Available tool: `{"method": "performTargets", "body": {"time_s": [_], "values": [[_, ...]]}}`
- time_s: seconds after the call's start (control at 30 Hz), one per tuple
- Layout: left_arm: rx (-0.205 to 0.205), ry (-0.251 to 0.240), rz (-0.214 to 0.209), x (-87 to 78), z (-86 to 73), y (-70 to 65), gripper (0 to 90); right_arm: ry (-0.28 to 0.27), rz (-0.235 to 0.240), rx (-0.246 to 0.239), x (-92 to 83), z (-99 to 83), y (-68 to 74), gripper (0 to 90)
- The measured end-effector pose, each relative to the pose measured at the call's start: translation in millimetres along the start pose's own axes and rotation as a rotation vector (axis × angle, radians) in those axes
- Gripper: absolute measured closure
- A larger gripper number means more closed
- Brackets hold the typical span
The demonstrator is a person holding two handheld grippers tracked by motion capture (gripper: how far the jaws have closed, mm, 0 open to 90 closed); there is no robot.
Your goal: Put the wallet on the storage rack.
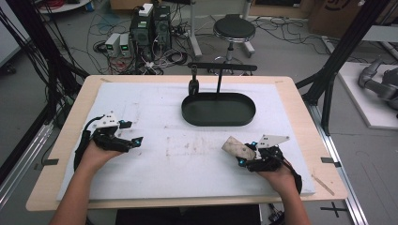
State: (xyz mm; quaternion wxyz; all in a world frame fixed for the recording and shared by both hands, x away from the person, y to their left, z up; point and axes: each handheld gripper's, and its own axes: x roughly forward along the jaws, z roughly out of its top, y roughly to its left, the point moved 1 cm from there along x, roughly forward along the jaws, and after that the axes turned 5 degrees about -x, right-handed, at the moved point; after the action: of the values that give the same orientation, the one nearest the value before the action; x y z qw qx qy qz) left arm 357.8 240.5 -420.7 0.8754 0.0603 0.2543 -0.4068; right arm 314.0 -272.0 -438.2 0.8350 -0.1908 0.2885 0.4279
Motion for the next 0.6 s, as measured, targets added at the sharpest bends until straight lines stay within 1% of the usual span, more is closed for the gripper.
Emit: {"method": "performTargets", "body": {"time_s": [0.13,0.2,0.3,0.33,0.43,0.5,0.57,0.6], "values": [[-0.006,-0.008,-0.004,0.3,0.0,0.2,16.9,-0.005,-0.002,-0.003,0.7,6.3,-2.9,35.8],[-0.007,-0.006,-0.005,0.6,-0.1,0.3,16.9,0.001,-0.003,-0.013,1.3,13.1,-5.2,35.8],[-0.008,-0.003,-0.005,0.6,-0.1,0.1,16.9,0.004,-0.008,-0.020,0.4,17.6,-7.1,35.8],[-0.007,-0.003,-0.006,0.5,0.0,-0.1,16.9,0.000,-0.009,-0.026,-0.8,22.3,-9.5,35.8],[-0.003,-0.001,-0.005,0.1,0.1,0.0,16.9,-0.002,-0.013,-0.024,-2.0,27.1,-12.6,35.8],[-0.007,-0.005,-0.007,0.3,0.3,-0.5,16.9,-0.003,-0.018,-0.032,-1.4,34.5,-19.0,35.8],[-0.009,-0.008,-0.007,0.3,0.3,-0.8,16.9,-0.001,-0.017,-0.032,-0.9,37.1,-20.7,35.8],[-0.007,-0.003,-0.007,0.3,0.1,-0.4,16.9,0.004,-0.023,-0.039,0.4,43.0,-25.1,35.7]]}}
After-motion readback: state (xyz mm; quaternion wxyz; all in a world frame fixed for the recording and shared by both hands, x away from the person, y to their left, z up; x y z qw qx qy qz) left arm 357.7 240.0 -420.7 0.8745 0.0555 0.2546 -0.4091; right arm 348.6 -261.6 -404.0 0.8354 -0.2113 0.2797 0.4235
